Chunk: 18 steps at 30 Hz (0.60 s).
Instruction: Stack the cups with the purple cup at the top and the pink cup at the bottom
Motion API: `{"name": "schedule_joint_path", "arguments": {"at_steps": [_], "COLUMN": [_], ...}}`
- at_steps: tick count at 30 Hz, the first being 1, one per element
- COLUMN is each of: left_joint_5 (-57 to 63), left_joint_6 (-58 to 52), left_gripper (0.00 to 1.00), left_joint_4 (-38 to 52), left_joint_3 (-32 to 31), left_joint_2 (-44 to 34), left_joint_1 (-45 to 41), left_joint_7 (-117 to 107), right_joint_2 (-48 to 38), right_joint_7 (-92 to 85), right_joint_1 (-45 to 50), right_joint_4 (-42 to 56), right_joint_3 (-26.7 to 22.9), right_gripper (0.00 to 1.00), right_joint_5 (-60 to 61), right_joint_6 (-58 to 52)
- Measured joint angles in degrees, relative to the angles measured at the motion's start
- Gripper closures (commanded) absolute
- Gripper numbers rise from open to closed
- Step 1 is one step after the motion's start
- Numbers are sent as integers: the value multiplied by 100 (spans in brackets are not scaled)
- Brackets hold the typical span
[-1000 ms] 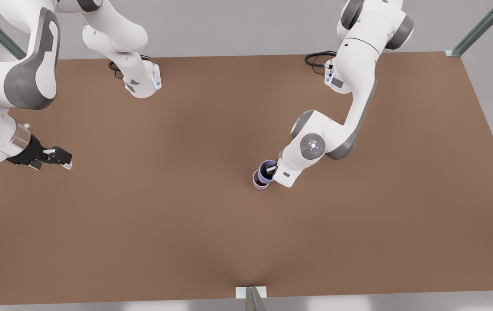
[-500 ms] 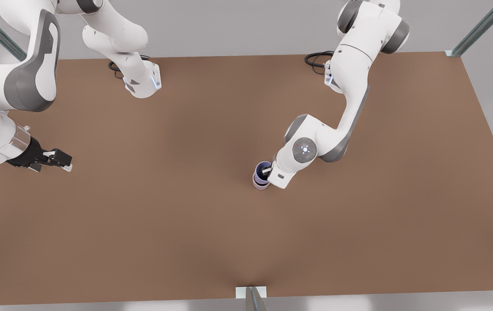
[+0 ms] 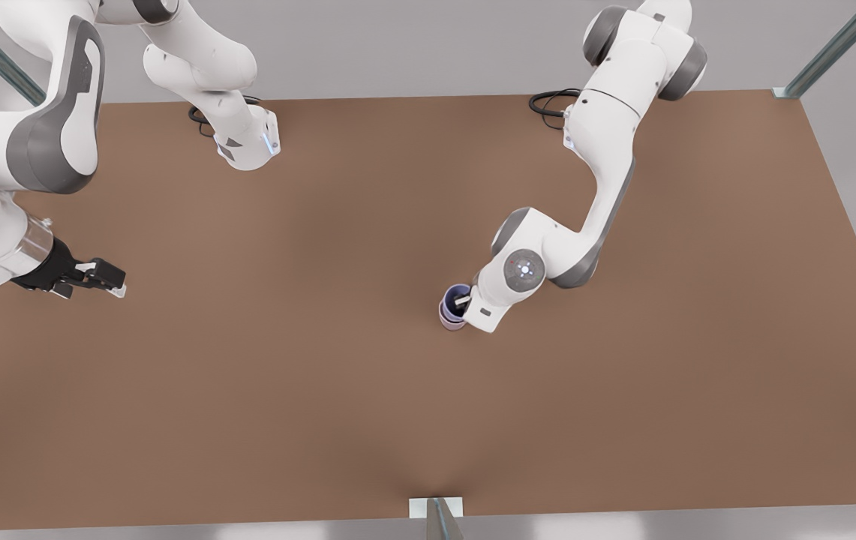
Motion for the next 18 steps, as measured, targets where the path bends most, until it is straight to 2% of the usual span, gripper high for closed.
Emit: {"name": "schedule_joint_path", "arguments": {"at_steps": [16,18], "left_joint_5": [73,38], "left_joint_6": [80,87], "left_gripper": [79,22], "left_joint_4": [-9,-10], "left_joint_3": [9,9], "left_joint_2": [105,111], "left_joint_1": [-2,-2], "left_joint_7": [30,96], "right_joint_2": [3,0], "right_joint_7": [-4,-4], "right_joint_1": [0,0], "right_joint_4": [1,5], "right_joint_3": [0,0], "right_gripper": [0,0], "right_joint_5": [-26,-19], "right_joint_6": [35,35]}}
